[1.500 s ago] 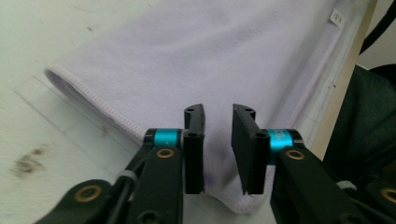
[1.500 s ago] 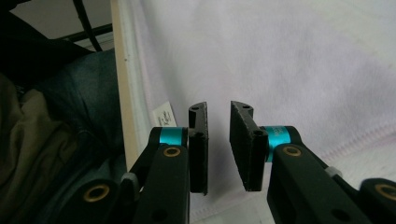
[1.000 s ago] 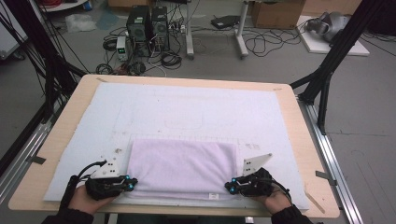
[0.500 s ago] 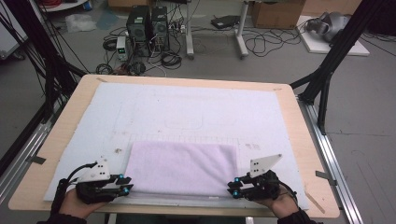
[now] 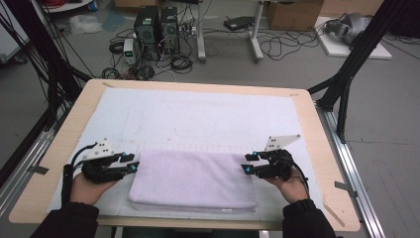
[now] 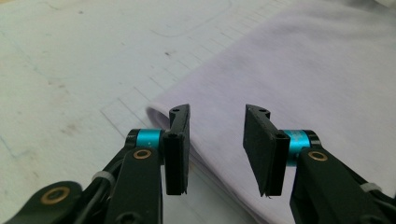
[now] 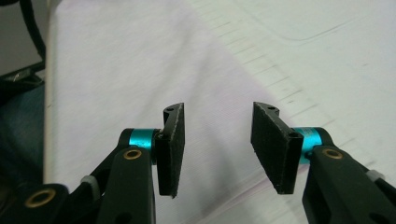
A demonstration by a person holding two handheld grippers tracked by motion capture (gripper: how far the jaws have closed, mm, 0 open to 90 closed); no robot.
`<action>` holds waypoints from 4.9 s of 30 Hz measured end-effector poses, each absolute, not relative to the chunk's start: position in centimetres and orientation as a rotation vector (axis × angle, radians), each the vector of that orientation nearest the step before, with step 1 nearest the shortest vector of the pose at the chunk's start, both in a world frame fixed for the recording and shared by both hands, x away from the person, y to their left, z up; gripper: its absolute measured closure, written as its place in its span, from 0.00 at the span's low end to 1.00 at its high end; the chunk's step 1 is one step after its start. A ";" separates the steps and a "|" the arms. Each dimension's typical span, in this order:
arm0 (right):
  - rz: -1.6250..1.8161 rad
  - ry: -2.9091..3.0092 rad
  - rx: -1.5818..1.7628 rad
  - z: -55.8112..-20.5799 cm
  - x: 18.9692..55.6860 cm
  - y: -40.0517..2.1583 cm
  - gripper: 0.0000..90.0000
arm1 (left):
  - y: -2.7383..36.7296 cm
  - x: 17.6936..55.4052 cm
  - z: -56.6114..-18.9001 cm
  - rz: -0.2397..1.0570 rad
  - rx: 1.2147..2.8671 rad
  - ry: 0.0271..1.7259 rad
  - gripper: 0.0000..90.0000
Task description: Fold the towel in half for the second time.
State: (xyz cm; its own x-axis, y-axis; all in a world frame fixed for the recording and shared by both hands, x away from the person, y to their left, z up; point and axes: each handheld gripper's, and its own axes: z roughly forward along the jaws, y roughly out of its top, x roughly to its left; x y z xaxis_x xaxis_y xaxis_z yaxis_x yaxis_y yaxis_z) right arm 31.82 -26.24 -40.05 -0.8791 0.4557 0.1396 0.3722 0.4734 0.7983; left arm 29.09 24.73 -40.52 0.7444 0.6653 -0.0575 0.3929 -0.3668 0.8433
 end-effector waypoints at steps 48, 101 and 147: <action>1.273 2.572 0.822 -39.3 37.8 -26.8 0.91 | 23.0 36.0 -39.4 0.471 1.975 0.896 0.93; 1.341 2.500 0.915 -41.4 34.1 -26.7 0.46 | 23.9 31.6 -41.4 0.384 1.973 0.903 0.54; 1.349 2.353 0.938 -41.2 27.9 -28.9 0.13 | 25.1 25.2 -41.2 0.487 1.908 0.888 0.30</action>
State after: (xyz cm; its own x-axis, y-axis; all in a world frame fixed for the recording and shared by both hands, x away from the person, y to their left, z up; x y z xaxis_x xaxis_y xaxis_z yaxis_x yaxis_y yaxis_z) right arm 27.94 -28.89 -41.23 -0.7537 0.6522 0.0813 0.3996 0.3565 0.8445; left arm 25.19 25.08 -41.21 0.6579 0.7524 -0.0321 0.3775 -0.2926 0.8786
